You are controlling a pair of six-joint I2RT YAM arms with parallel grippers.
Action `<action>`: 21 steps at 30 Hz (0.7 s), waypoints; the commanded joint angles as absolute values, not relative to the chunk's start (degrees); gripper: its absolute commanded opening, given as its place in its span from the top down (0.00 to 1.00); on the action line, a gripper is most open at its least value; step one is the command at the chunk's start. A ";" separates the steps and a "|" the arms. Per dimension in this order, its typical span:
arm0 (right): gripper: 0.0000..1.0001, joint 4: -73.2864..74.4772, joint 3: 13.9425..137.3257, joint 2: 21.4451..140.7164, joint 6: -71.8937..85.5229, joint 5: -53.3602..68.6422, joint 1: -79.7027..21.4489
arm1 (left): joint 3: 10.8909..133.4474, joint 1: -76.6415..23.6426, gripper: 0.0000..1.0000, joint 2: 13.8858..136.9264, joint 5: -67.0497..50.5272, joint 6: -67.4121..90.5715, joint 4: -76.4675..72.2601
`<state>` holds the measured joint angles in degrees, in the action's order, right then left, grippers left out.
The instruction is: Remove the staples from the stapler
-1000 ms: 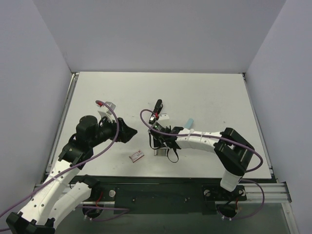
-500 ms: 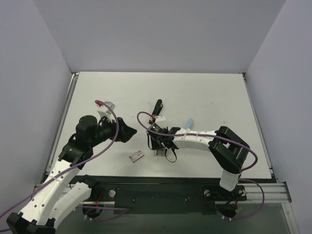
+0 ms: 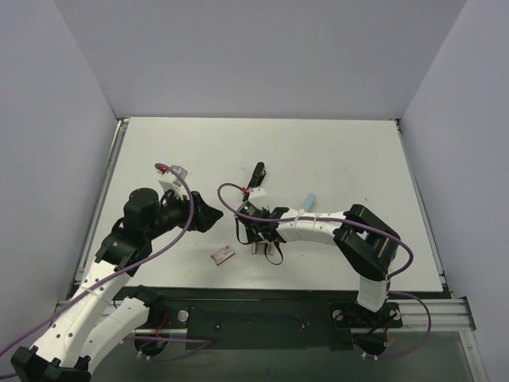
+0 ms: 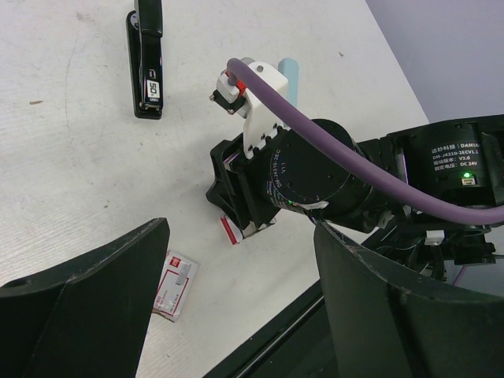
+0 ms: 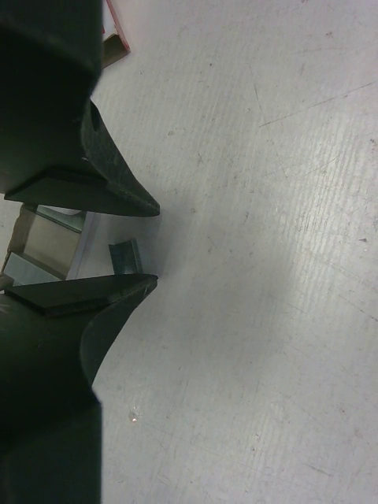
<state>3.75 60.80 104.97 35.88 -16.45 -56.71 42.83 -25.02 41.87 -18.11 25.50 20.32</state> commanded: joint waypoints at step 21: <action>0.68 7.12 58.71 103.62 35.77 -18.72 -57.39 | 42.89 -24.26 0.15 42.28 -19.25 26.02 17.75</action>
